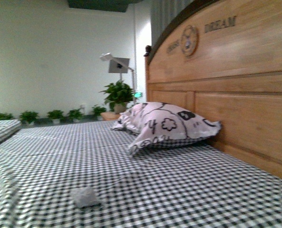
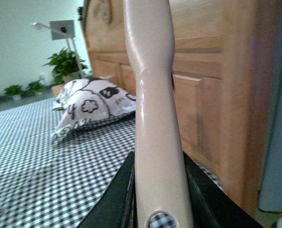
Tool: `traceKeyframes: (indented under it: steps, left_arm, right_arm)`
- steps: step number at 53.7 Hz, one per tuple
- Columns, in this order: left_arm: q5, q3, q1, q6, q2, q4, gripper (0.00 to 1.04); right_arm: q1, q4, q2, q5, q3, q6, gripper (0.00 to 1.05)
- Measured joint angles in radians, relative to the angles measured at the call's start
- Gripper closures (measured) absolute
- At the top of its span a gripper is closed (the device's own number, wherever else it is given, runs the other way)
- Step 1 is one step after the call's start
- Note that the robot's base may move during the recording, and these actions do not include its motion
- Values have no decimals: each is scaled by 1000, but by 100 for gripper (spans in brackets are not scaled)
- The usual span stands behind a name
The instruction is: Clean up trash
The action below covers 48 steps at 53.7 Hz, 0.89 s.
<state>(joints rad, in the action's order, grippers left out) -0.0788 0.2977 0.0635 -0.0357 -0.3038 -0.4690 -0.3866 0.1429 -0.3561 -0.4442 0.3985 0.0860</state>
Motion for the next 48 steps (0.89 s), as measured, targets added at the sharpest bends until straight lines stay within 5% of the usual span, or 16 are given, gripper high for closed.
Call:
traceKeyframes:
  steps: [19, 23, 28, 34, 48]
  left_arm:
    - [2, 0, -2, -3, 2, 2, 76]
    - [14, 86, -13, 1, -6, 257, 76]
    - [-121, 169, -173, 55, -35, 620, 76]
    - [-302, 167, -338, 190, -220, 502, 76]
    - [-443, 187, -394, 510, -553, 362, 76]
  right_arm:
    - [-1, 0, -4, 3, 0, 0, 82]
    - [0, 0, -4, -3, 0, 0, 82]
    - [0, 0, 6, 0, 1, 0, 82]
    - [0, 0, 0, 2, 0, 0, 82]
    - [0, 0, 1, 3, 0, 0, 83]
